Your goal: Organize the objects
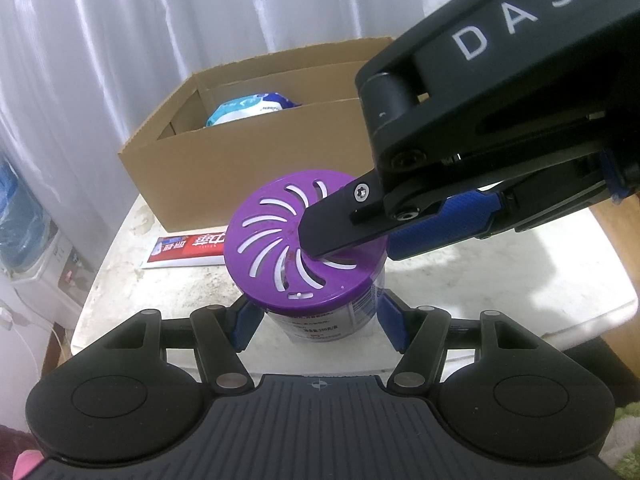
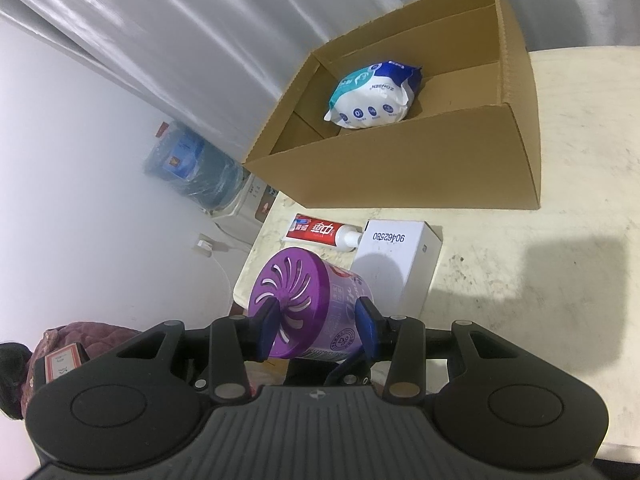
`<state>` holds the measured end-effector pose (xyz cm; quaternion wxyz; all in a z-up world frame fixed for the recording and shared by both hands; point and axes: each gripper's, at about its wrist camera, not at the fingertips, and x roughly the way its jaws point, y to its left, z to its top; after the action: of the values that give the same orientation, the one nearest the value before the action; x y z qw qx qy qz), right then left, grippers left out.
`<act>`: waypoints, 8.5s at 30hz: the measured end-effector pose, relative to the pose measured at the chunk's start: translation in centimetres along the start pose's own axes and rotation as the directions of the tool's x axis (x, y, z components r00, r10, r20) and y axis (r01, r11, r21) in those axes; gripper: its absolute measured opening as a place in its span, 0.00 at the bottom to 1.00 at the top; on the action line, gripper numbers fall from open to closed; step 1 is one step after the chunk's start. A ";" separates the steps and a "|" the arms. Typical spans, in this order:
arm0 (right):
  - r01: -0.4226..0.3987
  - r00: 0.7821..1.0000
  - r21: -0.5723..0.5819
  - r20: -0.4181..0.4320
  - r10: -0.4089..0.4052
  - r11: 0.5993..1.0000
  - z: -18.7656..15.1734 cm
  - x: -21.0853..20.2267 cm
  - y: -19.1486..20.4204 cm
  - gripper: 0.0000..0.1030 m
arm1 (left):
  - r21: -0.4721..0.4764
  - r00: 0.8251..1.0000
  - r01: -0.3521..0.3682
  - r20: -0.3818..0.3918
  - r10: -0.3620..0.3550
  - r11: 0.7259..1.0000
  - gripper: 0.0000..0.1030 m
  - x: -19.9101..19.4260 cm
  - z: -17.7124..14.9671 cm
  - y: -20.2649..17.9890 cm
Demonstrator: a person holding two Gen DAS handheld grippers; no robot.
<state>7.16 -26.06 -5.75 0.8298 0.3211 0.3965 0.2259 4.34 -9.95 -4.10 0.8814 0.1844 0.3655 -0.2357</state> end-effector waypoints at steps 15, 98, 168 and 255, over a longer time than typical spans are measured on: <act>-0.008 1.000 0.000 0.008 0.008 1.000 -0.1 -0.3 -0.2 0.44 | 0.012 1.000 -0.002 0.009 0.002 1.000 0.60 -0.5 -0.2 0.0; 0.212 0.970 -0.207 -0.071 -0.231 0.955 26.4 3.4 -5.8 0.58 | -0.093 0.903 0.317 -0.275 -0.331 0.944 0.92 24.1 25.9 8.1; 0.053 0.928 -0.230 -0.347 -0.132 0.972 7.5 17.1 3.7 0.50 | -0.427 0.975 0.165 -0.067 -0.213 0.889 0.56 13.1 3.3 18.4; 0.067 0.921 -0.333 -0.343 -0.187 0.940 -0.7 14.0 6.9 0.29 | -0.550 0.924 0.189 -0.181 -0.337 0.814 0.33 7.9 -4.7 17.4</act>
<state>13.90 -12.20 -8.36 0.7938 0.1096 0.5246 0.2876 16.23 4.49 -10.37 0.7981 -0.0844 0.5542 -0.2208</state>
